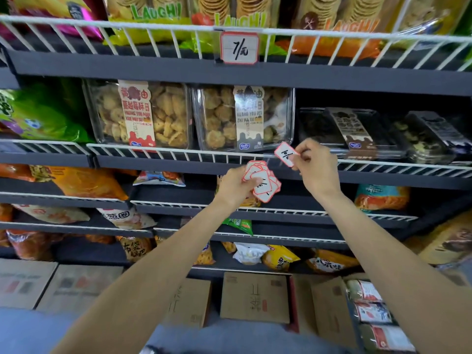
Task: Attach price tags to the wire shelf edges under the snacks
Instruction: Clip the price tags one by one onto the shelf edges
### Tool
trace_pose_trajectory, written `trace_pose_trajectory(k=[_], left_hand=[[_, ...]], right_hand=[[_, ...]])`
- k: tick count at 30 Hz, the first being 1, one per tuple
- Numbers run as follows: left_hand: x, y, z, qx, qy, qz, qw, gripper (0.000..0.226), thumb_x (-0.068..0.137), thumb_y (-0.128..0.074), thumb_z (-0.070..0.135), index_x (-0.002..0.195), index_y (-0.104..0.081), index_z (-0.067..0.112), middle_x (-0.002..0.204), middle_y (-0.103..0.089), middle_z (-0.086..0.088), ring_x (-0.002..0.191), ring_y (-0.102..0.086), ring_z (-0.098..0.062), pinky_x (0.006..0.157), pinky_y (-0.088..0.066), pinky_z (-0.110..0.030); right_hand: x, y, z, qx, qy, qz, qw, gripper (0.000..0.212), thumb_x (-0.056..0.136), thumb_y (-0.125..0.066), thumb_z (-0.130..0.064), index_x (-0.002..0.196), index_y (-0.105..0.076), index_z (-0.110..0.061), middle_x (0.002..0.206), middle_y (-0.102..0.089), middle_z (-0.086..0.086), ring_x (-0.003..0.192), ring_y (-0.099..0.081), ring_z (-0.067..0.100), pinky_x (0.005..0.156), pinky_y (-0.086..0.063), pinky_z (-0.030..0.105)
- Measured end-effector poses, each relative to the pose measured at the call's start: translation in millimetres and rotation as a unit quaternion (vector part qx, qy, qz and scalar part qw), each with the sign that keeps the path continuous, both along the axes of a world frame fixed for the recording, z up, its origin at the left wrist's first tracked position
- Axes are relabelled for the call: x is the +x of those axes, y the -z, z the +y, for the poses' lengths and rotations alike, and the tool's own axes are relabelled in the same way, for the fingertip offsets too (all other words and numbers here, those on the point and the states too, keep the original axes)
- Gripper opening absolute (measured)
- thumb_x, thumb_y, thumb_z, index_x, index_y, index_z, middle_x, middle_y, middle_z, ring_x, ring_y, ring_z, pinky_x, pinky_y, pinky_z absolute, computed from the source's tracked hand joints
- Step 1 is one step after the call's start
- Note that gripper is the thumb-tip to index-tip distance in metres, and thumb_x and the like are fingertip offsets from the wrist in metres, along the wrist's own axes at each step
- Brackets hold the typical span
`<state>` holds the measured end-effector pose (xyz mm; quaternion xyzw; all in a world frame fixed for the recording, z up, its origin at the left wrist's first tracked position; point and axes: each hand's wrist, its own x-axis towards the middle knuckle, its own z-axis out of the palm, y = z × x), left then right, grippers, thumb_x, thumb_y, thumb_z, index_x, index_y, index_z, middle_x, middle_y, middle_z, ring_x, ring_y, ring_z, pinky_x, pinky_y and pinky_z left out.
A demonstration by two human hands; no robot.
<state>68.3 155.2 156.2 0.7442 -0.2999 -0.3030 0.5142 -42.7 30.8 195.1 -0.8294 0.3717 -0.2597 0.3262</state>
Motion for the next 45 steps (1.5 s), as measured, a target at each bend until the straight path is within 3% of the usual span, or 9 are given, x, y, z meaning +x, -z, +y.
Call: trace_pose_trajectory(k=[5,9,12,15,21,27,35,39,45], left_hand=[[-2.7,-2.7,-2.8,0.006,0.021,0.002,1.0,0.026,0.09,-0.058,0.007,0.113,-0.06,-0.006,0.11,-0.067,-0.02,0.099,-0.066,-0.029,0.078,-0.057,-0.038],[-6.0,-4.6,-3.0,0.0,0.025,-0.006,1.0,0.025,0.091,-0.058,0.008,0.113,-0.059,-0.005,0.108,-0.067,-0.016,0.096,-0.065,-0.024,0.073,-0.056,-0.029],[-8.5,-6.4,-4.6,-0.004,0.015,-0.025,1.0,0.023,0.091,-0.058,0.01,0.109,-0.062,-0.004,0.107,-0.068,-0.015,0.095,-0.066,-0.022,0.072,-0.057,-0.027],[-8.3,-5.5,-3.5,0.006,0.016,-0.047,0.999,0.023,0.091,-0.059,0.011,0.108,-0.063,-0.005,0.107,-0.069,-0.016,0.097,-0.066,-0.025,0.082,-0.056,-0.04],[0.7,-6.8,5.3,0.059,0.057,-0.125,0.989,0.021,0.091,-0.06,0.015,0.104,-0.065,-0.001,0.104,-0.07,-0.013,0.095,-0.067,-0.024,0.086,-0.054,-0.041],[8.1,-15.5,9.0,0.108,0.089,-0.174,0.975,0.019,0.091,-0.06,0.018,0.099,-0.065,0.002,0.101,-0.07,-0.014,0.088,-0.067,-0.024,0.081,-0.054,-0.038],[8.6,-18.9,8.8,0.109,0.093,-0.167,0.975,0.019,0.091,-0.06,0.016,0.1,-0.065,0.0,0.1,-0.07,-0.014,0.085,-0.068,-0.024,0.078,-0.055,-0.035],[9.6,-22.4,7.8,0.095,0.094,-0.15,0.98,0.019,0.091,-0.059,0.013,0.103,-0.064,-0.001,0.1,-0.069,-0.011,0.083,-0.065,-0.018,0.066,-0.056,-0.02],[11.3,-23.3,6.6,0.102,0.094,-0.142,0.98,0.02,0.09,-0.06,0.014,0.103,-0.064,-0.001,0.104,-0.069,-0.014,0.094,-0.066,-0.024,0.086,-0.054,-0.04]], right_hand=[[-3.7,2.4,-6.0,-0.068,-0.021,0.02,0.997,0.005,0.087,-0.062,-0.01,0.083,-0.062,-0.013,0.073,-0.065,-0.001,0.069,-0.062,0.016,0.063,-0.051,0.034],[-5.1,-1.4,-9.4,-0.136,-0.066,0.036,0.988,0.005,0.088,-0.061,-0.008,0.088,-0.065,-0.008,0.083,-0.065,0.005,0.072,-0.057,0.014,0.062,-0.038,0.015],[-6.3,-1.8,-11.7,-0.166,-0.08,0.04,0.982,0.011,0.09,-0.057,-0.005,0.094,-0.067,-0.005,0.087,-0.066,0.01,0.077,-0.061,0.02,0.069,-0.045,0.021],[-8.2,-3.5,-11.3,-0.189,-0.089,0.039,0.977,0.015,0.091,-0.057,-0.005,0.1,-0.068,-0.004,0.089,-0.067,0.011,0.074,-0.059,0.017,0.07,-0.044,0.021],[-8.5,-6.7,-12.7,-0.217,-0.105,0.073,0.968,0.01,0.093,-0.053,-0.007,0.1,-0.06,-0.005,0.081,-0.068,0.013,0.069,-0.062,0.024,0.062,-0.053,0.039],[0.6,-3.3,-5.7,-0.281,-0.091,0.129,0.947,0.011,0.091,-0.058,-0.015,0.095,-0.067,-0.01,0.104,-0.059,0.005,0.09,-0.057,0.022,0.061,-0.043,0.029],[7.9,7.9,-3.9,-0.352,-0.089,0.198,0.911,0.016,0.078,-0.067,0.002,0.087,-0.06,-0.009,0.082,-0.059,0.007,0.085,-0.053,0.025,0.053,-0.033,0.029],[4.2,11.9,-1.9,-0.357,-0.099,0.18,0.911,0.02,0.069,-0.069,0.012,0.082,-0.063,-0.002,0.081,-0.057,0.011,0.083,-0.054,0.029,0.05,-0.035,0.028],[-3.0,13.8,4.4,-0.353,-0.086,0.223,0.905,0.031,0.067,-0.062,0.019,0.094,-0.064,0.003,0.098,-0.057,0.016,0.096,-0.051,0.032,0.053,-0.037,0.033]])
